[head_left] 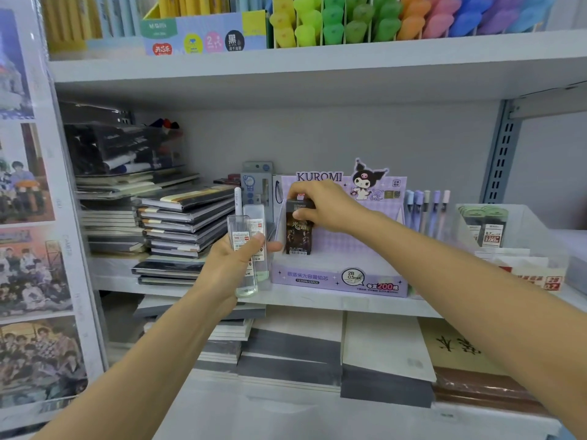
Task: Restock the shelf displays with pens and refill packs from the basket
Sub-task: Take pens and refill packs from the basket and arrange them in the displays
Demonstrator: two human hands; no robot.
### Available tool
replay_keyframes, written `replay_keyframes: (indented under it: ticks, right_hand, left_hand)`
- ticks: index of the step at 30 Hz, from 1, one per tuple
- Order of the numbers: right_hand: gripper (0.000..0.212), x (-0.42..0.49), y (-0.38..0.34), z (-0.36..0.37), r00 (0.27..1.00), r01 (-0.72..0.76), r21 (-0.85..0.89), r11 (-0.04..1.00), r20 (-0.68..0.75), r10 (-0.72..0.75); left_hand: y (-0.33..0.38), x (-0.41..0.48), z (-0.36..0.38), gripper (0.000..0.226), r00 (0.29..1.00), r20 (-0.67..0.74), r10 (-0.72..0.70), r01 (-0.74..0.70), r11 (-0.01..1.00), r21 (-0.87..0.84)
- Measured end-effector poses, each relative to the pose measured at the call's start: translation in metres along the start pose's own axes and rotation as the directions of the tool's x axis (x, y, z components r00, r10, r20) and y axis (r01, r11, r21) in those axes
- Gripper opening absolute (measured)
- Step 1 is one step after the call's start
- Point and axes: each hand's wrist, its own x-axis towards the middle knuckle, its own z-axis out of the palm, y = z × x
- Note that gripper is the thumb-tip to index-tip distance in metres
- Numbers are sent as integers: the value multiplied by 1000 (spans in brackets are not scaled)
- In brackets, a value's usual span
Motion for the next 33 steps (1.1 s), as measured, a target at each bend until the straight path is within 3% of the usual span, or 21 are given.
replay_keyframes:
  ticks: [4, 6, 9, 13, 16, 19, 21, 27, 29, 33]
  right_hand:
    - [34, -8, 3, 9, 990, -3, 154, 988, -137, 24]
    - [28, -14, 9, 17, 972, 9, 209, 978, -232, 41]
    - [18, -17, 14, 26, 957, 0, 154, 988, -285, 45]
    - [24, -19, 10, 26, 958, -40, -3, 999, -285, 38]
    - [29, -26, -5, 14, 952, 42, 123, 992, -306, -2]
    - [34, -38, -23, -2, 987, 69, 521, 851, -162, 20]
    - [29, -45, -26, -11, 996, 31, 606, 795, -82, 23]
    - [10, -69, 3, -53, 943, -30, 806, 591, -174, 285]
    - [10, -83, 17, -66, 958, -113, 793, 598, -74, 278]
    - [15, -117, 29, -86, 976, -198, 577, 792, 193, 103]
  left_hand:
    - [-2, -1, -2, 13, 999, 46, -5, 4, 1000, 27]
    - [-2, -1, -4, 16, 998, 66, -9, 8, 1000, 23]
    - [0, -4, -3, 21, 994, 107, -11, 5, 999, 53]
    - [3, -8, -2, 18, 994, 105, 13, -21, 997, 79]
    - [9, -13, 2, 20, 991, 128, 45, -53, 996, 66]
    - [16, -19, 12, 22, 977, 208, 52, -64, 997, 53]
    - [19, -22, 22, 23, 965, 257, 57, -79, 994, 74]
    - [22, -28, 40, 21, 981, 193, 34, -48, 996, 69]
    - [23, -29, 49, 20, 990, 135, 36, -47, 995, 84]
    - [26, -30, 79, 24, 989, 111, 93, -112, 977, 180]
